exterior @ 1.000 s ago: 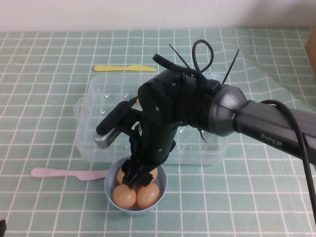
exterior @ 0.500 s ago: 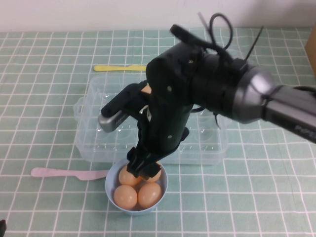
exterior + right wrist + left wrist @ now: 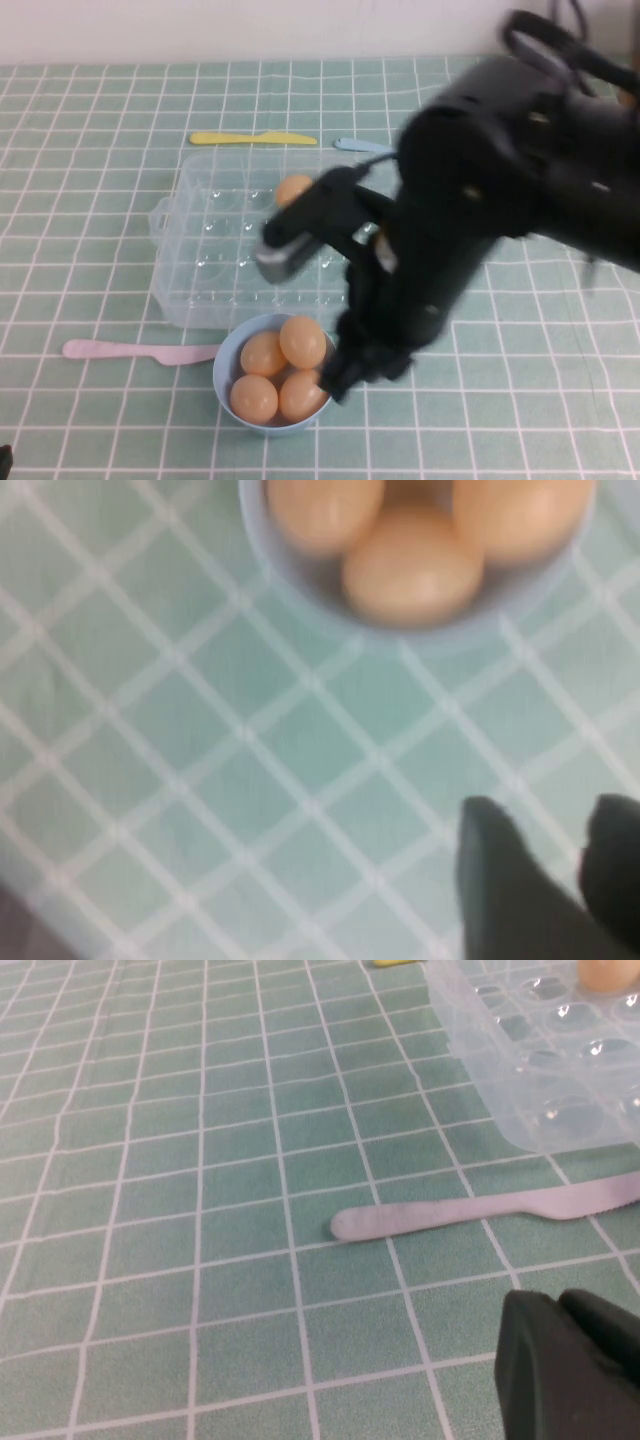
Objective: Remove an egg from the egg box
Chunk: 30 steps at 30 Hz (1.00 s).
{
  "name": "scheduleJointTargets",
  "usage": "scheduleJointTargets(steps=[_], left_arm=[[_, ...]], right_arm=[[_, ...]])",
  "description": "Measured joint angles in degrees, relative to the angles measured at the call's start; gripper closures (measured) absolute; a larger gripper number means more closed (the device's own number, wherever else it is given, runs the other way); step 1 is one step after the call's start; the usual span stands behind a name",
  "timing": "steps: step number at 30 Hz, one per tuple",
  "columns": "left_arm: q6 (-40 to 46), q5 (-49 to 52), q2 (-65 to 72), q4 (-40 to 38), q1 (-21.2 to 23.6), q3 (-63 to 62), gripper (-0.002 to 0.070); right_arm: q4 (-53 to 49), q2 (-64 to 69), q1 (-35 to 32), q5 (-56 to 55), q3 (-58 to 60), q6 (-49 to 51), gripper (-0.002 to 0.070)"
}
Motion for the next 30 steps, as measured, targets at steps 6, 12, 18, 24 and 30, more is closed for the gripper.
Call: scheduleJointTargets(steps=[6, 12, 18, 24, 30], left_arm=[[0.0, 0.0, 0.0, 0.0, 0.0, 0.0, 0.0679], [0.0, 0.0, 0.0, 0.0, 0.0, 0.0, 0.0679], [0.0, 0.0, 0.0, 0.0, 0.0, 0.0, 0.0680], [0.0, 0.0, 0.0, 0.0, 0.0, 0.0, 0.0679], [0.0, 0.0, 0.0, 0.0, 0.0, 0.0, 0.0679]], right_arm=[[-0.5, -12.7, 0.0, 0.0, 12.6, 0.1, 0.0659], [-0.5, -25.1, 0.0, -1.2, 23.0, 0.1, 0.0687], [0.3, -34.9, 0.0, -0.4, 31.0, 0.1, 0.0691], [0.4, -39.4, 0.0, 0.6, 32.4, 0.1, 0.0691], [-3.3, -41.0, 0.0, 0.5, 32.5, 0.1, 0.0692]])
